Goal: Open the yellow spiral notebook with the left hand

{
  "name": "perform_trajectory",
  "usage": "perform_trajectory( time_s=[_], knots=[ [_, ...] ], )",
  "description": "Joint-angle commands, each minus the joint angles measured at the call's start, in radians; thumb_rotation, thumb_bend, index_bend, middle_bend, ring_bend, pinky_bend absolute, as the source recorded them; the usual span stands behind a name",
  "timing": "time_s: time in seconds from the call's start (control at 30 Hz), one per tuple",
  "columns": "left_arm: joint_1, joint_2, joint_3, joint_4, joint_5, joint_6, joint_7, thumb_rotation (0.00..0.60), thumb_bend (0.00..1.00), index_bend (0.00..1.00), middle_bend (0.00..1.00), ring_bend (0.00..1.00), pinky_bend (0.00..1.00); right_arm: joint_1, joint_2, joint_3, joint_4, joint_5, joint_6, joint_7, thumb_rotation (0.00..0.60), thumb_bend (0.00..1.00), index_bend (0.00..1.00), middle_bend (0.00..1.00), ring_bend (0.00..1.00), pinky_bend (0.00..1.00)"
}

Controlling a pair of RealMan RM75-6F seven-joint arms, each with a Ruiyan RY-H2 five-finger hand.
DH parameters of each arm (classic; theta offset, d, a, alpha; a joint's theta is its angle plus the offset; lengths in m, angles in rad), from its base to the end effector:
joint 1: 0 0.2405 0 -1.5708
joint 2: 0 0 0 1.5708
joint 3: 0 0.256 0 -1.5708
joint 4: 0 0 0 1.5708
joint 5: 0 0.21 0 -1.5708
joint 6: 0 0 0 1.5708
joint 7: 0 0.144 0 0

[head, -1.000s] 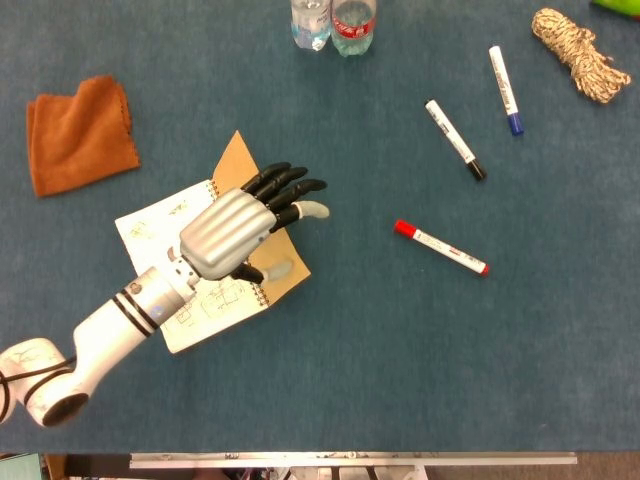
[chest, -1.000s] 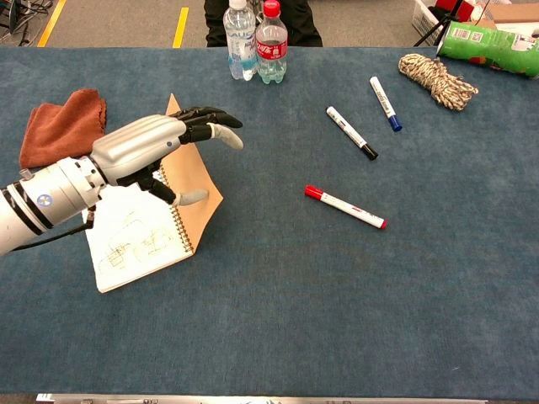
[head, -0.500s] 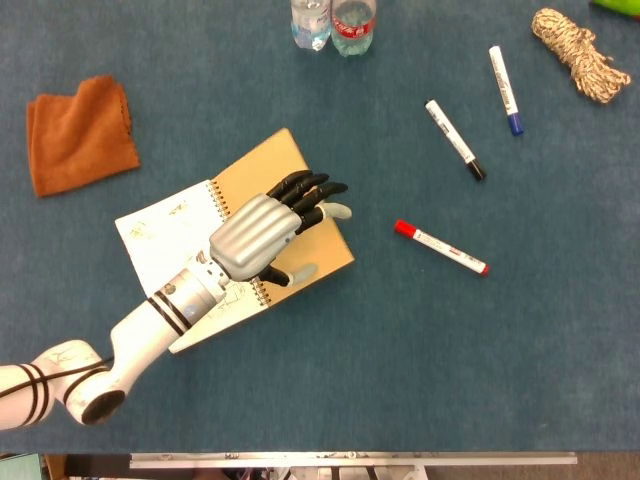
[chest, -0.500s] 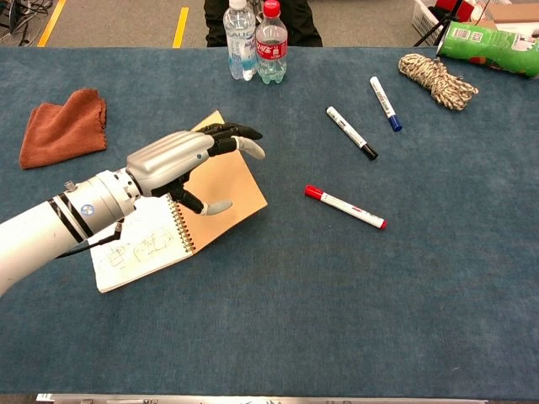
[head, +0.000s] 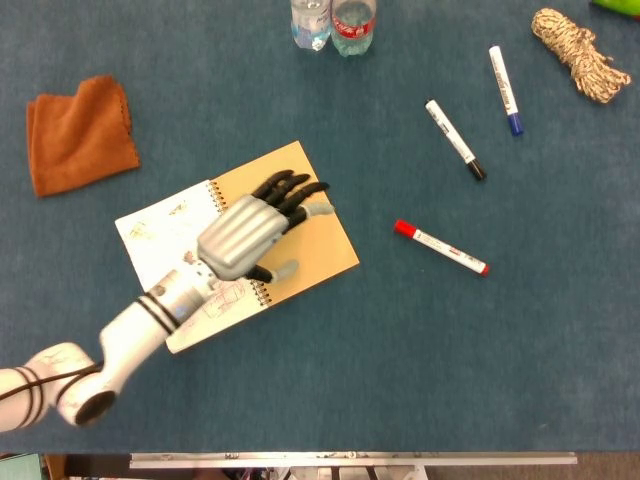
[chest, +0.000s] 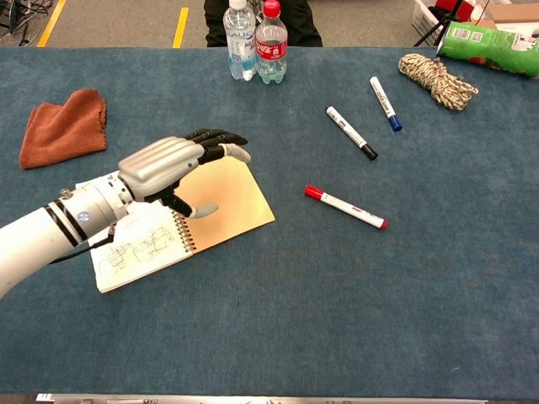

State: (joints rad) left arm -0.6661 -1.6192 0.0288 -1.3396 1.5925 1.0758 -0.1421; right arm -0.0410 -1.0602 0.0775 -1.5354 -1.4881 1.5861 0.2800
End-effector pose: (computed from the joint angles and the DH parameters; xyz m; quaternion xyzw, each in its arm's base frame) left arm -0.1652 0.2809 -0.0497 -0.7762 -0.3813 -0.4346 0.2515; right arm -0.3419 -0.1452 0.2044 0.5117 -0.4202 0.4363 0.6093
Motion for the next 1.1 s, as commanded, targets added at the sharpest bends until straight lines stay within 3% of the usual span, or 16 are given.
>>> perform_trajectory(
  time_s=[0.03, 0.3, 0.43, 0.83, 1.1],
  knots=[
    [0.052, 0.093, 0.026, -0.067, 0.008, 0.065, 0.054, 0.6, 0.29, 0.16, 0.06, 0.0, 0.0, 0.005, 0.0, -0.002, 0.0, 0.0, -0.012, -0.007, 0.6, 0.27, 0.38, 0.3, 0.18, 0.3],
    [0.176, 0.253, 0.05, -0.215, -0.08, 0.162, 0.15, 0.6, 0.29, 0.16, 0.06, 0.0, 0.0, 0.026, 0.002, -0.001, -0.013, 0.0, -0.047, -0.033, 0.6, 0.27, 0.38, 0.3, 0.18, 0.3],
    [0.279, 0.319, 0.059, -0.248, -0.134, 0.267, 0.185, 0.6, 0.29, 0.16, 0.06, 0.0, 0.0, 0.048, 0.004, 0.006, -0.026, -0.01, -0.064, -0.051, 0.6, 0.27, 0.38, 0.3, 0.18, 0.3],
    [0.498, 0.418, 0.066, -0.28, -0.228, 0.448, 0.134, 0.6, 0.29, 0.16, 0.06, 0.0, 0.0, 0.076, 0.014, 0.012, -0.078, -0.007, -0.093, -0.106, 0.6, 0.27, 0.38, 0.3, 0.18, 0.3],
    [0.576, 0.431, 0.06, -0.276, -0.181, 0.532, 0.096, 0.6, 0.29, 0.16, 0.07, 0.0, 0.0, 0.095, 0.022, 0.015, -0.108, -0.015, -0.105, -0.137, 0.6, 0.27, 0.38, 0.3, 0.18, 0.3]
  ],
)
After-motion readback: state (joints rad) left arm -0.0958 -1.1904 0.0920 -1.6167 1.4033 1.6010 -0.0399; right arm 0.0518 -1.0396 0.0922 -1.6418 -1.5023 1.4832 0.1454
